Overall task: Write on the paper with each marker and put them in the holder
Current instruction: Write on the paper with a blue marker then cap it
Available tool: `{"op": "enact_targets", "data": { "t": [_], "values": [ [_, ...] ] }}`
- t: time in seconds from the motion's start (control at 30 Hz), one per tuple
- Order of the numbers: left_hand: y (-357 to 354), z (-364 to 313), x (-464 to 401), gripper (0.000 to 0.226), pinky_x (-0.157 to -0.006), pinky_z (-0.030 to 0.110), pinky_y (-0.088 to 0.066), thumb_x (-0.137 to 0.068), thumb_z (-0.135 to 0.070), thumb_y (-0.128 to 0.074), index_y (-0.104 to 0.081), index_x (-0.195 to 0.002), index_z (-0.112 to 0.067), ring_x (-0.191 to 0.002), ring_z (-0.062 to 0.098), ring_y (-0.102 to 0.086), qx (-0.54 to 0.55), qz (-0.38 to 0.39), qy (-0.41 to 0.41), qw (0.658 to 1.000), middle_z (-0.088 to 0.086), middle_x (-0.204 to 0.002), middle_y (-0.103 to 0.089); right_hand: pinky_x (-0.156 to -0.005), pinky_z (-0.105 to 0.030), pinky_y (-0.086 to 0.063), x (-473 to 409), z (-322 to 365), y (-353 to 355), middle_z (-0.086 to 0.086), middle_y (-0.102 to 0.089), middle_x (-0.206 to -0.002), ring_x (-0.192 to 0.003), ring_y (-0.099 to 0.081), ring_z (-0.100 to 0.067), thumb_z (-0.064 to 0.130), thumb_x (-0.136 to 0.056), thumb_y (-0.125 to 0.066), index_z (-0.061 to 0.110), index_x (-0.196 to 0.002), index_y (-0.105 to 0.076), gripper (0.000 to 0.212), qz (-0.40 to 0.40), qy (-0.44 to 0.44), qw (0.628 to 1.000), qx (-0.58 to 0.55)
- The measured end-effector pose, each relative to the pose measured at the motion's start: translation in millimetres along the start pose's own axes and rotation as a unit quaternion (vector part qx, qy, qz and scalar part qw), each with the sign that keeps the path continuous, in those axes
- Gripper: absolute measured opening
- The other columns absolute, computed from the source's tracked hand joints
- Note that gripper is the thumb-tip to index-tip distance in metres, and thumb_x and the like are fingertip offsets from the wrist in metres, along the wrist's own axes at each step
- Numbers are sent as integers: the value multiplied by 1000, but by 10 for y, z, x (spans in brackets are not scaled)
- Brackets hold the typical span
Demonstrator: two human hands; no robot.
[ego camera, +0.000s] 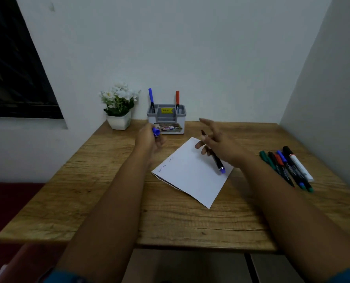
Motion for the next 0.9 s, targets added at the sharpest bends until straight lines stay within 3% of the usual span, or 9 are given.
{"op": "enact_targets", "data": {
  "t": [0.13, 0.23, 0.33, 0.43, 0.57, 0.67, 0.73, 0.83, 0.9],
  "values": [
    [20, 131, -79, 13, -49, 29, -40, -92, -13, -43, -55, -90, -8, -52, 17, -48, -198, 50, 10, 979, 9, -69, -52, -70, -22, -58, -108, -58, 94, -16, -71, -87, -75, -71, -20, 25, -97, -58, 3, -101, -61, 23, -48, -40, 953, -298],
    [68, 116, -153, 23, -50, 27, -32, -88, -18, -42, -58, -72, -13, -50, 19, -43, -378, 57, -50, 923, 4, -59, -49, -84, -30, -60, -180, -115, -144, -25, -69, -105, -102, -71, -30, 17, -103, -44, -7, -102, -69, 35, 30, -132, 829, -543],
    [75, 123, -203, 21, -58, 29, -38, -87, -27, -51, -65, -77, -15, -61, 17, -51, -487, 94, -102, 862, 2, -68, -58, -102, -34, -47, -212, -39, -349, -29, -56, -132, -121, -60, -31, -8, -94, -33, -7, -127, -55, 40, 128, -141, 794, -577],
    [43, 174, -252, 17, -65, 29, -42, -81, -35, -67, -65, -77, -19, -73, 12, -55, -543, 142, -134, 817, -2, -78, -62, -101, -31, -49, -250, 43, -472, -26, -57, -131, -119, -63, -30, -15, -82, -34, -5, -129, -53, 52, 179, -124, 802, -557],
    [-23, 215, -263, 13, -66, 26, -43, -76, -32, -76, -66, -75, -25, -80, 10, -57, -587, 196, -167, 768, -8, -84, -65, -97, -33, -53, -307, 19, -587, -29, -50, -136, -121, -60, -36, -17, -71, -27, -10, -132, -44, 65, 202, -138, 735, -632],
    [-43, 224, -282, 13, -67, 26, -43, -75, -29, -79, -66, -75, -25, -80, 10, -57, -571, 213, -151, 778, -9, -84, -65, -98, -28, -52, -350, -51, -587, -24, -61, -126, -119, -63, -29, -17, -78, -42, -5, -128, -51, 52, 190, -110, 778, -589],
    [-43, 229, -295, 13, -66, 26, -42, -74, -28, -80, -67, -75, -24, -80, 9, -57, -567, 214, -139, 783, -10, -83, -64, -86, -26, -58, -390, -121, -565, -19, -67, -112, -105, -70, -25, 8, -86, -62, 0, -114, -63, 29, 152, -105, 833, -521],
    [-35, 233, -309, 13, -66, 25, -42, -73, -28, -81, -68, -76, -23, -80, 8, -56, -567, 211, -128, 786, -10, -83, -63, -58, -22, -54, -418, -152, -548, -11, -72, -87, -67, -68, -15, 41, -96, -53, 9, -102, -67, 35, 95, -88, 937, -323],
    [-35, 234, -310, 13, -63, 24, -40, -73, -28, -81, -69, -76, -23, -79, 6, -54, -564, 212, -124, 788, -11, -83, -62, -54, -22, -44, -430, -139, -488, -1, -74, -78, -57, -56, -9, 37, -99, -51, 5, -94, -69, 37, 19, -47, 973, -227]
  ]
}}
Point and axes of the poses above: each hand's wrist, its own x-axis away from the middle knuckle, its own y-axis out of the back of the hand, z = x × y, the point moved 7 cm from there along -x, towards the middle knuckle
